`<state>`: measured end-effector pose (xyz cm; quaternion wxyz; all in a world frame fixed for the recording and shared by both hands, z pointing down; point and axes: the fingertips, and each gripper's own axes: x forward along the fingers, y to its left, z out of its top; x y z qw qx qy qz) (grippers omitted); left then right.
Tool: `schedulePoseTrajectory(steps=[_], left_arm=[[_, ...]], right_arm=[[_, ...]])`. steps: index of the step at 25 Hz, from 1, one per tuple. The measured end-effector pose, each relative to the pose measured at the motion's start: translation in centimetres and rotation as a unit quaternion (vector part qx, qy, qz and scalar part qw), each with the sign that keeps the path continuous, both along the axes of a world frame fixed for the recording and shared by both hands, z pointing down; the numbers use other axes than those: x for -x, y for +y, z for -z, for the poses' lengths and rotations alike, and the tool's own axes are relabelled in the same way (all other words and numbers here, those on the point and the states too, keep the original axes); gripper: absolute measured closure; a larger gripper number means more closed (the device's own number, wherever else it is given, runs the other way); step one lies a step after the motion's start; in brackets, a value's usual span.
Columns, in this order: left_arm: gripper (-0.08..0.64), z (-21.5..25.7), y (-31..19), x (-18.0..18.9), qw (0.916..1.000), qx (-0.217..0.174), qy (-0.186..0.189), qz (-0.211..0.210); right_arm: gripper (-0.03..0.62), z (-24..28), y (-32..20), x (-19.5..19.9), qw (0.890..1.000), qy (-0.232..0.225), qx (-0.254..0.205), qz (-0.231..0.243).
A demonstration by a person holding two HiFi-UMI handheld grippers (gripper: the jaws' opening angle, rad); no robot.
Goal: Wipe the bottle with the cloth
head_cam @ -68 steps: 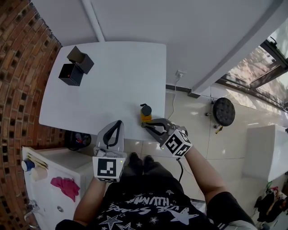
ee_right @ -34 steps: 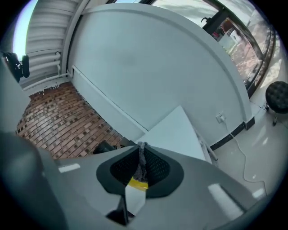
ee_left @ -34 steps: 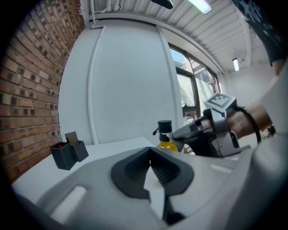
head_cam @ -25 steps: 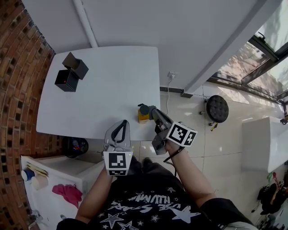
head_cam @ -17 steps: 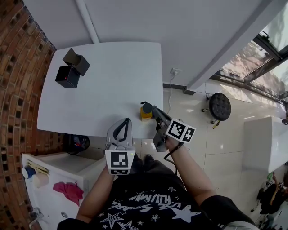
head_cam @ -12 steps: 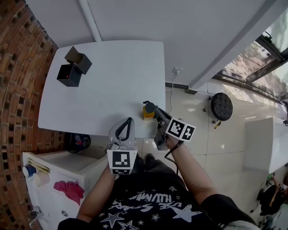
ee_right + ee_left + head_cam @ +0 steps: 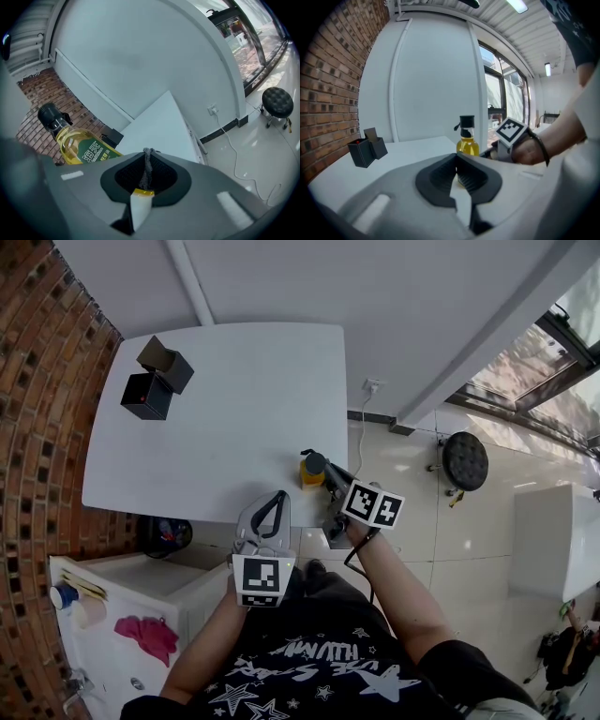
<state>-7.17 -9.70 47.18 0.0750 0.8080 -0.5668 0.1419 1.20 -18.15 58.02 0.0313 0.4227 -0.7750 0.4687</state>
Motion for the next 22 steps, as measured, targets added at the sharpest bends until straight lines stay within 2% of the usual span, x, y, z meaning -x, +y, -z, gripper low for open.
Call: schedulePoseTrajectory(steps=[2,3,5,7,10,11,14,22], left_arm=[[0.555,-0.3,0.2,-0.6,0.9999,0.010,0.005,-0.005],[0.530,-0.5,0.4,-1.0,0.9998,0.014,0.008,-0.010],[0.448,-0.9,0.7,-2.2,0.9993,0.024,0.015,-0.026],[0.327,-1.5,0.6,-3.4,0.9986,0.034,0.015,-0.037],[0.189,-2.0,-0.4,-4.5,0.9989,0.042,0.020,-0.009],[0.171,-2.1,-1.0,-4.6,0.9987,0.043,0.028,0.008],[0.156,-2.6,-3.1,-4.7,0.9972,0.048,0.033,0.047],[0.158,-4.6,-6.1,-3.7,0.9899,0.075,-0.017,0.119]], right_arm=[[0.557,0.2,0.0,-0.3,1.000,0.006,-0.005,-0.003],[0.557,0.4,0.0,-0.5,1.000,0.006,-0.008,-0.006],[0.557,1.0,0.1,-1.0,1.000,0.004,-0.014,-0.013],[0.557,1.6,0.3,-1.5,1.000,0.002,-0.020,-0.018],[0.557,2.4,0.6,-2.4,0.999,0.001,-0.027,-0.023],[0.557,2.6,0.6,-2.7,0.999,0.000,-0.029,-0.026],[0.557,3.4,0.8,-3.5,0.999,-0.002,-0.035,-0.031],[0.557,4.7,1.3,-5.6,0.998,-0.001,-0.046,-0.040]])
